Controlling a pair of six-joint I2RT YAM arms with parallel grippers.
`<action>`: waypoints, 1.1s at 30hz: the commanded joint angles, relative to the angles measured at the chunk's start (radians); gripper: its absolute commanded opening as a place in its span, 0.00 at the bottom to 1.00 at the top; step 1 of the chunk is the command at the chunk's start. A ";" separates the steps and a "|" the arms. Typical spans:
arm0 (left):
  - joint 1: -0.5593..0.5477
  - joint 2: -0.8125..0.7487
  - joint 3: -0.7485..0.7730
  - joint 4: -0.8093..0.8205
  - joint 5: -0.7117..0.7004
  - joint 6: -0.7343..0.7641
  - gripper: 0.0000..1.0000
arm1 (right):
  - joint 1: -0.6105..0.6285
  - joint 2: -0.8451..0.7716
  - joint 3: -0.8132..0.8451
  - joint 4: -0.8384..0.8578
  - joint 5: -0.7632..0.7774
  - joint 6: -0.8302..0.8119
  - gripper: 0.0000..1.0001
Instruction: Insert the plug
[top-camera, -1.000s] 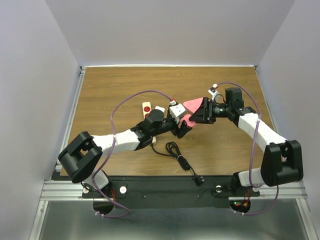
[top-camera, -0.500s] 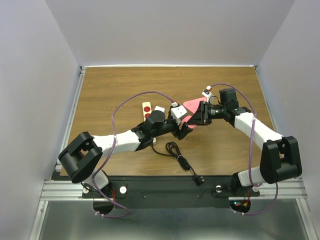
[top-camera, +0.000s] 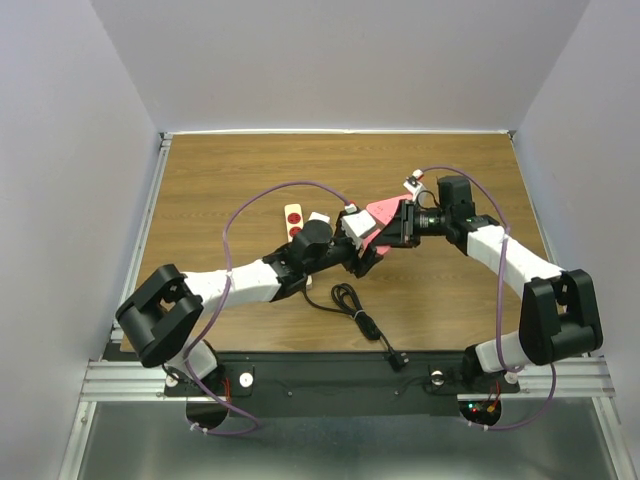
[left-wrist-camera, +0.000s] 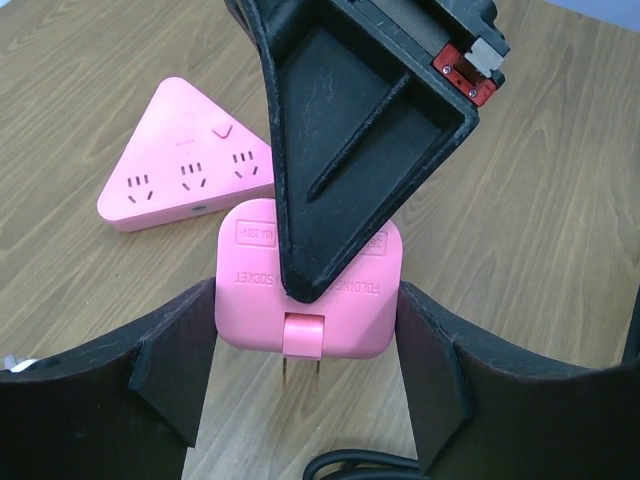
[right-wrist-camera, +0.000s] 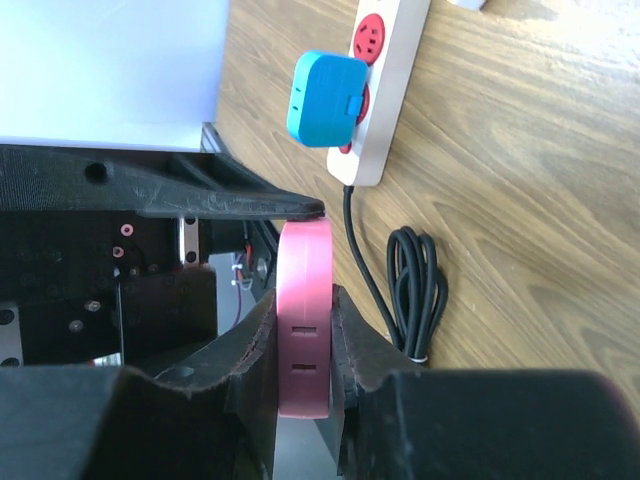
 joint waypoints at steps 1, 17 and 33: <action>-0.002 -0.062 0.016 -0.010 -0.057 -0.048 0.83 | 0.001 -0.015 0.029 0.133 0.037 -0.010 0.00; 0.234 -0.147 -0.039 -0.073 -0.251 -0.212 0.99 | -0.027 0.034 0.129 0.129 0.160 -0.024 0.00; 0.492 0.227 0.281 -0.294 -0.404 -0.412 0.98 | 0.247 0.190 0.442 -0.057 0.594 -0.072 0.00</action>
